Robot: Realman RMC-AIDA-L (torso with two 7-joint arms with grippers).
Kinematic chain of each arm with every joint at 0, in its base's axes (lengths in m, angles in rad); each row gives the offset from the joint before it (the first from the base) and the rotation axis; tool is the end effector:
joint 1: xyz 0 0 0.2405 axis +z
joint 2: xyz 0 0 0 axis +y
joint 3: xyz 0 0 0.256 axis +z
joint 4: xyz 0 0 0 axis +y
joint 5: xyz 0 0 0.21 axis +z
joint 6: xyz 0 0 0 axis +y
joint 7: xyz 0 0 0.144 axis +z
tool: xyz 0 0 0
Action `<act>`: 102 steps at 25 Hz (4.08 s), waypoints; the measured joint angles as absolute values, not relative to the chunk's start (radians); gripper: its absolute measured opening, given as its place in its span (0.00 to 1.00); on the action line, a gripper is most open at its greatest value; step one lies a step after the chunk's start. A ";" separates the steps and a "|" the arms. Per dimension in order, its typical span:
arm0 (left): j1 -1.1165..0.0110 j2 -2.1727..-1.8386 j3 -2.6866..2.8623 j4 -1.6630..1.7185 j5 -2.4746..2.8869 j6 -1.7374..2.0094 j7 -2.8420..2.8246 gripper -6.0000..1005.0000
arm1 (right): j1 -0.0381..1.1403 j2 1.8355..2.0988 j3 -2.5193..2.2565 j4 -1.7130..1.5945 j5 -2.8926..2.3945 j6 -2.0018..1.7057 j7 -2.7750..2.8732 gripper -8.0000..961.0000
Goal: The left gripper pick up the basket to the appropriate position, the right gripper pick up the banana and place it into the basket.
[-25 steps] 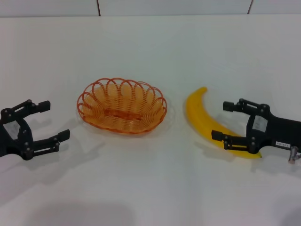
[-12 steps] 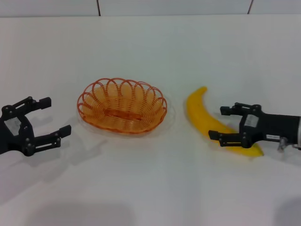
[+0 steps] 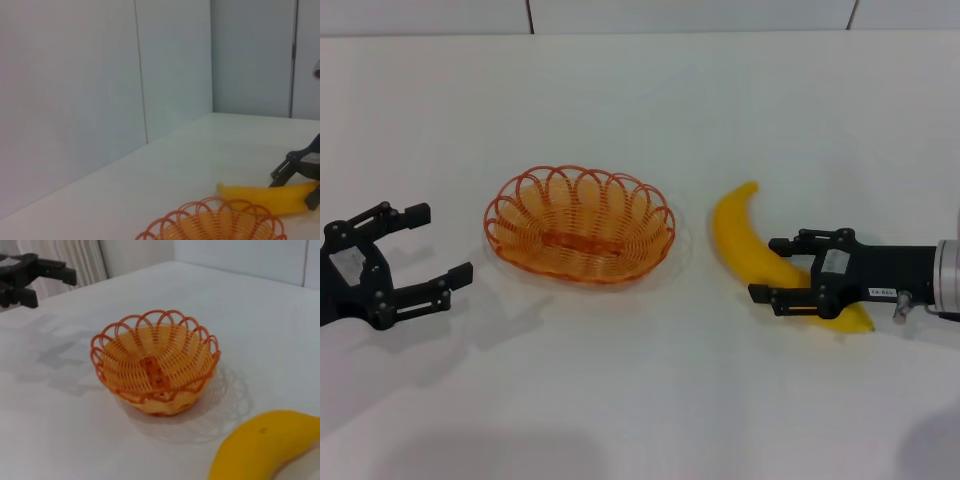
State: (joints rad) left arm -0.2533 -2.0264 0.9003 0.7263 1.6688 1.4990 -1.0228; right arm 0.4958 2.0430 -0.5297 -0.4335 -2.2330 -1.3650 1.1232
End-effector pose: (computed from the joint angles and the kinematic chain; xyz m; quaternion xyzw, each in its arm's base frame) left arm -0.3132 0.2827 0.0265 -0.9330 -0.1090 -0.2353 0.2496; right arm 0.3334 0.3020 -0.0245 -0.9470 0.2311 0.1369 0.1760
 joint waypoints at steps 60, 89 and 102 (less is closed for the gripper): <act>-0.422 -1.966 0.900 0.597 1.835 1.545 -1.468 0.88 | 0.867 2.053 -0.775 -0.306 -2.020 -1.427 0.965 0.55; -0.317 -2.022 0.743 0.598 1.821 1.547 -1.063 0.88 | 0.402 2.039 -0.610 -0.391 -1.899 -1.528 0.894 0.74; -0.318 -2.022 0.743 0.598 1.821 1.546 -1.062 0.89 | 0.408 2.039 -0.610 -0.383 -1.897 -1.528 0.889 0.74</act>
